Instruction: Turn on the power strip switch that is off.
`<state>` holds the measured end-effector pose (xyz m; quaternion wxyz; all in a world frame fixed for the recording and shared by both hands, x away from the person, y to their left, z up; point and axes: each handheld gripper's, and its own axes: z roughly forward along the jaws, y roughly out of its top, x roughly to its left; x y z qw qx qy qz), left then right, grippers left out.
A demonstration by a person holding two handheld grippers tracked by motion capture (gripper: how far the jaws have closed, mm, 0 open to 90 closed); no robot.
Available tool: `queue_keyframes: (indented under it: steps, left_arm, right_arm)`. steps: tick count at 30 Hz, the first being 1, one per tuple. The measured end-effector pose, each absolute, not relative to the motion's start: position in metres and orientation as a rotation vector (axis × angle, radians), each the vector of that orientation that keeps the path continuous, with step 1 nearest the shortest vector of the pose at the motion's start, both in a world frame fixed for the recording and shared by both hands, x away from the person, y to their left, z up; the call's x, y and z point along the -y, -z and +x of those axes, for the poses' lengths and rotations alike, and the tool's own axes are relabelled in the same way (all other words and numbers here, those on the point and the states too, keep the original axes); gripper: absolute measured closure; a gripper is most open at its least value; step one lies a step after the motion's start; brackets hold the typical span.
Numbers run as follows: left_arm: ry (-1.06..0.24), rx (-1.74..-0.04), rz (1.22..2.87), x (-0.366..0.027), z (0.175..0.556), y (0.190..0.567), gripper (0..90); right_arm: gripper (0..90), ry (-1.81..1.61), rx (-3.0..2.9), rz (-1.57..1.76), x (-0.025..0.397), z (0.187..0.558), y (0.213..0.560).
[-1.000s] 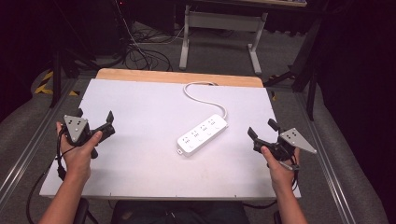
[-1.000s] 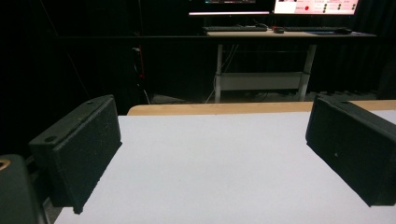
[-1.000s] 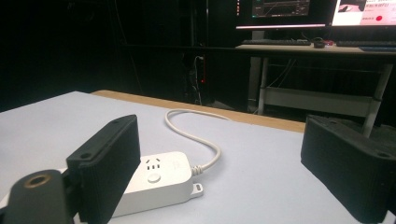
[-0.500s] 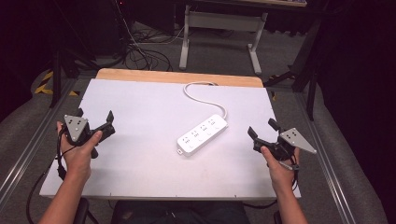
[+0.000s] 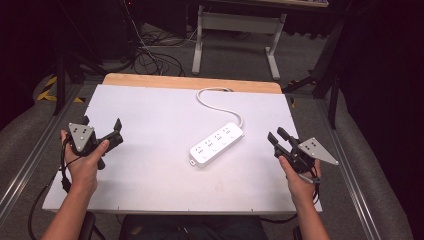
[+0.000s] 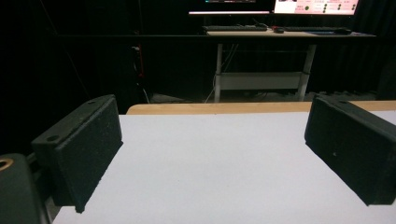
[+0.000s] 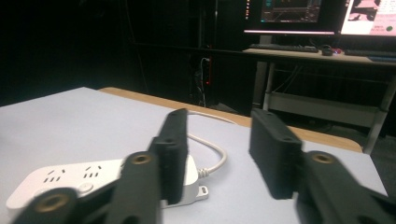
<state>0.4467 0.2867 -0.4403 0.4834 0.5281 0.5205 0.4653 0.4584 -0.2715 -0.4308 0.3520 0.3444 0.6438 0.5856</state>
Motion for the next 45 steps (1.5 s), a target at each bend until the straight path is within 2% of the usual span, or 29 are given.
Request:
queue_keyframes:
  steps: [2, 4, 6, 11, 45]
  left_arm:
    - [-1.134, -1.265, 1.289, -0.287, 0.447, 0.440, 4.6]
    - [-1.132, -1.266, 1.291, -0.286, 0.447, 0.440, 4.6]
    - [-1.130, -1.262, 1.292, -0.286, 0.447, 0.440, 4.6]
    - [-1.130, -1.262, 1.291, -0.286, 0.447, 0.440, 4.6]
    - [-1.133, -1.250, 1.309, -0.285, 0.446, 0.441, 5.4]
  right_arm:
    - [70.9, -1.505, -1.681, 0.878, 0.270, 0.457, 0.431]
    - [73.8, -1.502, -1.693, 0.870, 0.270, 0.457, 0.431]
    - [82.1, -1.484, -1.736, 0.855, 0.269, 0.455, 0.430]
    - [90.0, -1.444, -1.793, 0.859, 0.269, 0.451, 0.427]
    - [90.0, -1.492, -1.969, 0.867, 0.242, 0.466, 0.411]
